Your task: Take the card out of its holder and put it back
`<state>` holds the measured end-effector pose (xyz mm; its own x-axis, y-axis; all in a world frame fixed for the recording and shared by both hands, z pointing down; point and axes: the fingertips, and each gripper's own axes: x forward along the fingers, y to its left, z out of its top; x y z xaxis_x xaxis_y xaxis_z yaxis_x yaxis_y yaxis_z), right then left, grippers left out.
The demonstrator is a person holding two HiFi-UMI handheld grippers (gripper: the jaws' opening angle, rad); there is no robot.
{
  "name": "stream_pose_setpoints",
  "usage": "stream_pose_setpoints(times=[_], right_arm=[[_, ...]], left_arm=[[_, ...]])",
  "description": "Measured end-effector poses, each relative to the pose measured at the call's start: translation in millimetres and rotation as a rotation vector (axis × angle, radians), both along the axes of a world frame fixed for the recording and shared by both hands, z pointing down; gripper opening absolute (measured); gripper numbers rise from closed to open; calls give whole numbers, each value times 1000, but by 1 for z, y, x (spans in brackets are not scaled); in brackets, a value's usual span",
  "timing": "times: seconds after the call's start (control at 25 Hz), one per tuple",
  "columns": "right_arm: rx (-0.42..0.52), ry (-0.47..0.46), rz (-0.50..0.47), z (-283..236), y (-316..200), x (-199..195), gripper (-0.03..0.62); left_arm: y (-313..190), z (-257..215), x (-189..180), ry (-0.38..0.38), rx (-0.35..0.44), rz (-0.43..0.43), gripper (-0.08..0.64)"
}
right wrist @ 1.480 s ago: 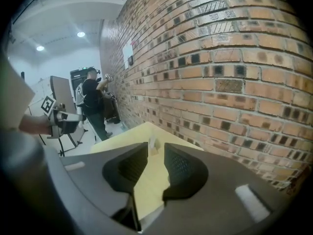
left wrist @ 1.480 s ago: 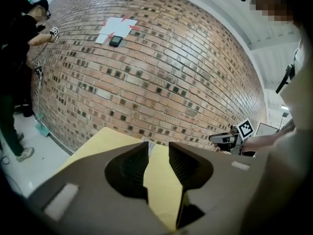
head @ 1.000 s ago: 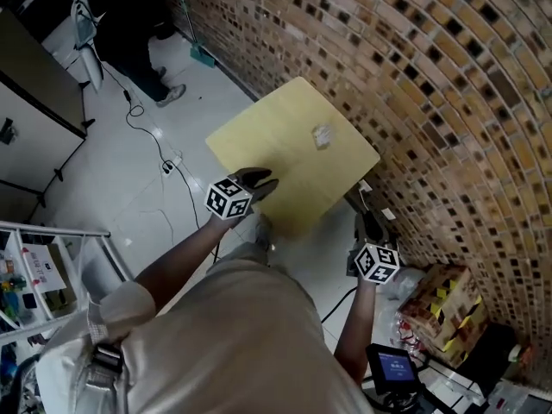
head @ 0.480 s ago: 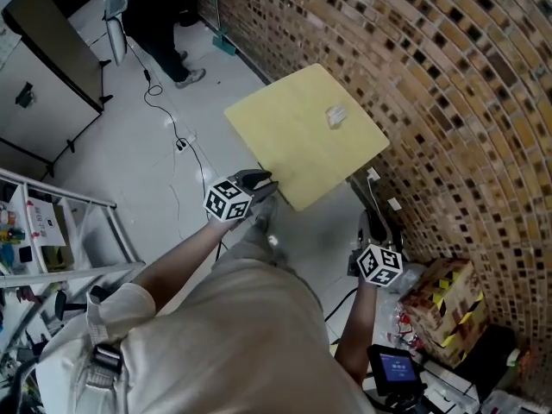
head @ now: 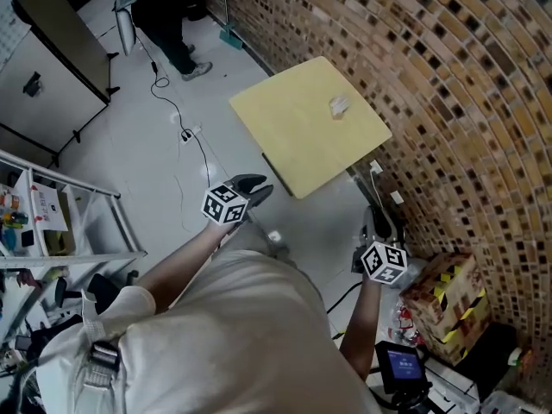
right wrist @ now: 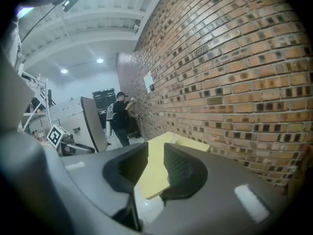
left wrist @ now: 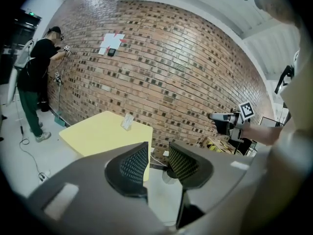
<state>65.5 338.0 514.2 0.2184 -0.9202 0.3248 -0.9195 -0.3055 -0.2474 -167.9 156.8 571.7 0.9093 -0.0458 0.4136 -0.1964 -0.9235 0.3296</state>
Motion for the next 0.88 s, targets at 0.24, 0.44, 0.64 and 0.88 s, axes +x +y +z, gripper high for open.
stream_pose_setpoints(times=[0.24,0.44,0.64,0.88], right_arm=[[13,-6,44,-4,12,13,104],[19,-13,67,-3,17,12,104],[2,-39,102,8,30,1,104],[-7,4,94,-7,20,-8,104]], left_arm=[[1,-8,24,6,13,43,152],[3,-14,42,12,24,82,152],[19,-11,47,10,7,130,152],[12,-18,55,35,13,179,152]])
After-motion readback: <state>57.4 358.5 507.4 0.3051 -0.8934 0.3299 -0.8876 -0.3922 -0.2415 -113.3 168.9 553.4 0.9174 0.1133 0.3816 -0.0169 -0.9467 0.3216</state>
